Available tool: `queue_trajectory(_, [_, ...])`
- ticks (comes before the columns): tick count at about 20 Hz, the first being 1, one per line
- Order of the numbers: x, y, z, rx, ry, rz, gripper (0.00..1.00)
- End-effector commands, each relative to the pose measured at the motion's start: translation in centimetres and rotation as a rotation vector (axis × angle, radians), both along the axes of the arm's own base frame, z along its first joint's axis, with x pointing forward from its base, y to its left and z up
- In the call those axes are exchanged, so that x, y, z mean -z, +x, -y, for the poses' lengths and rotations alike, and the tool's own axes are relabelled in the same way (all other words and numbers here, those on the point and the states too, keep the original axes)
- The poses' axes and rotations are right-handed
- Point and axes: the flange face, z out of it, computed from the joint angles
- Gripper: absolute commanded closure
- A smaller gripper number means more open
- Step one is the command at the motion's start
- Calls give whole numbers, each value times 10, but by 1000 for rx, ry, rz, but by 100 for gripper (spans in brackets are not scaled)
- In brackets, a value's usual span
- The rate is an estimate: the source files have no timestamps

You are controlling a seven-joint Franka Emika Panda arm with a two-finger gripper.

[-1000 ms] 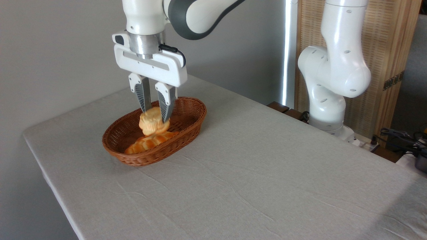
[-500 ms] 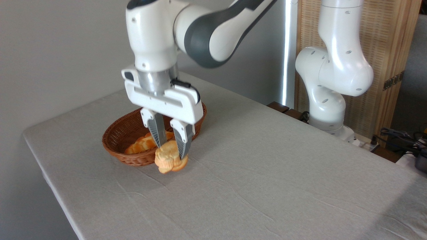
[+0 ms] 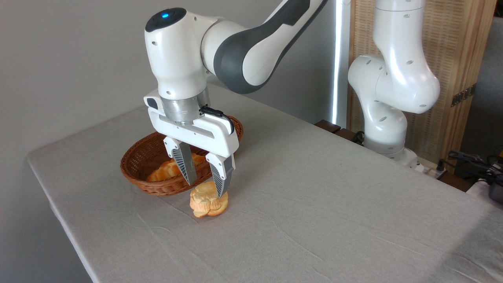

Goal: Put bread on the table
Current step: 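Open the gripper to release the roll and raise it away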

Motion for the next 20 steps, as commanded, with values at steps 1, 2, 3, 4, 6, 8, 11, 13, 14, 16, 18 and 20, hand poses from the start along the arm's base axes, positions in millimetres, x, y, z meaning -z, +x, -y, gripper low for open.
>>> queue_trajectory(1, [-3,4,-3,17,9,8,0])
queue_trajectory(2, [-3,4,2,25,9,8,0])
queue_trajectory(3, [-11,3,4,27,6,23,0])
queue_trajectory(4, [-24,2,5,29,3,46,0])
queue_trajectory(6, [-63,0,10,37,-6,110,0])
queue_trajectory(8, [-94,-1,17,48,-14,166,0])
queue_trajectory(11, [-116,-1,21,72,-13,158,0])
queue_trajectory(13, [-116,-5,15,130,-6,112,0])
queue_trajectory(14, [-112,-7,16,180,-3,84,0])
queue_trajectory(16, [-109,-8,19,238,0,73,0])
queue_trajectory(18, [-107,-6,17,244,0,73,0])
queue_trajectory(20, [-108,-5,15,240,0,78,0])
